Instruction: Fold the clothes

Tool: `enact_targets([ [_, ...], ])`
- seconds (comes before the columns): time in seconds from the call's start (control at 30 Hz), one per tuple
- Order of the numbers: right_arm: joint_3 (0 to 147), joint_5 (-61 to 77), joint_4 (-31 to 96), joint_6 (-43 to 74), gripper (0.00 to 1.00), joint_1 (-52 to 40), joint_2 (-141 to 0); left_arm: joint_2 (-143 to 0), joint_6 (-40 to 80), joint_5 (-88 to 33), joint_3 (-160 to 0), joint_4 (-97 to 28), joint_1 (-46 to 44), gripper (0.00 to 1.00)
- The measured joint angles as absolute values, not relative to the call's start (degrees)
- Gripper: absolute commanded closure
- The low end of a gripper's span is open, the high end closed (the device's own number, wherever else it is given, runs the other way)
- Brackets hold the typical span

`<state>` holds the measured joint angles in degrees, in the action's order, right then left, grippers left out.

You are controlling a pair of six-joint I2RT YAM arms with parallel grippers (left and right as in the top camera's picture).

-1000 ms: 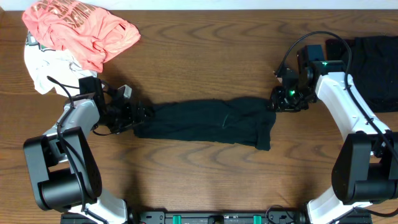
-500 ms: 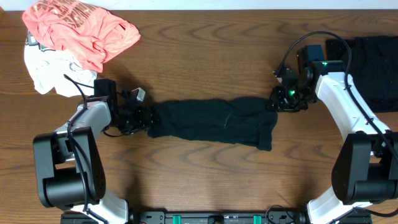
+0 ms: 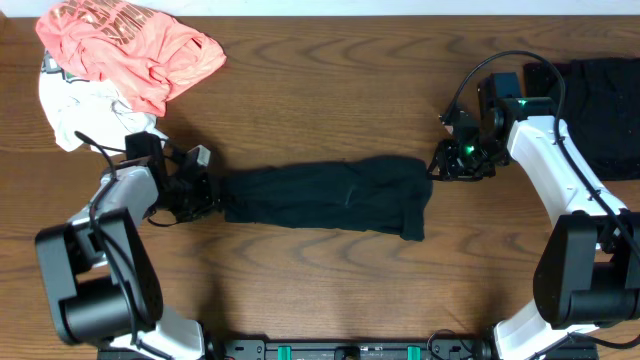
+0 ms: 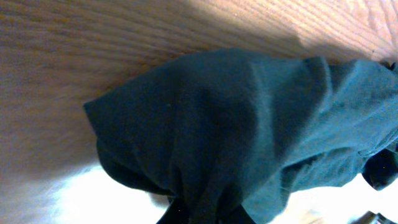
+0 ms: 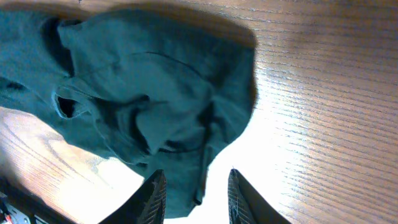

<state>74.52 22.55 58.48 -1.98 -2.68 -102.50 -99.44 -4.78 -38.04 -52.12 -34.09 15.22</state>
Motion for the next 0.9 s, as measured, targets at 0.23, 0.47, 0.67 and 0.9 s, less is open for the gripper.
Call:
enact_targets([
  [0.23,74.52,22.55,58.48,-1.98,0.67,-2.68,-102.50,-89.14,-4.78,-33.87,-52.40,-37.78,15.27,0.93],
  [0.47,74.52,22.55,58.48,-1.98,0.67,-2.68,-102.50,-80.97,-4.49,-32.53,-52.66,-38.33,10.96,0.93],
  [0.67,74.52,22.55,58.74,-1.98,0.67,-2.44,-102.50,-80.49,-3.75,-28.99,-52.75,-36.97,0.91,0.93],
  [0.9,74.52,22.55,59.37,-2.20,0.67,-2.37,-102.50,-80.84,-1.89,-21.96,-52.75,-33.30,-10.90,0.93],
])
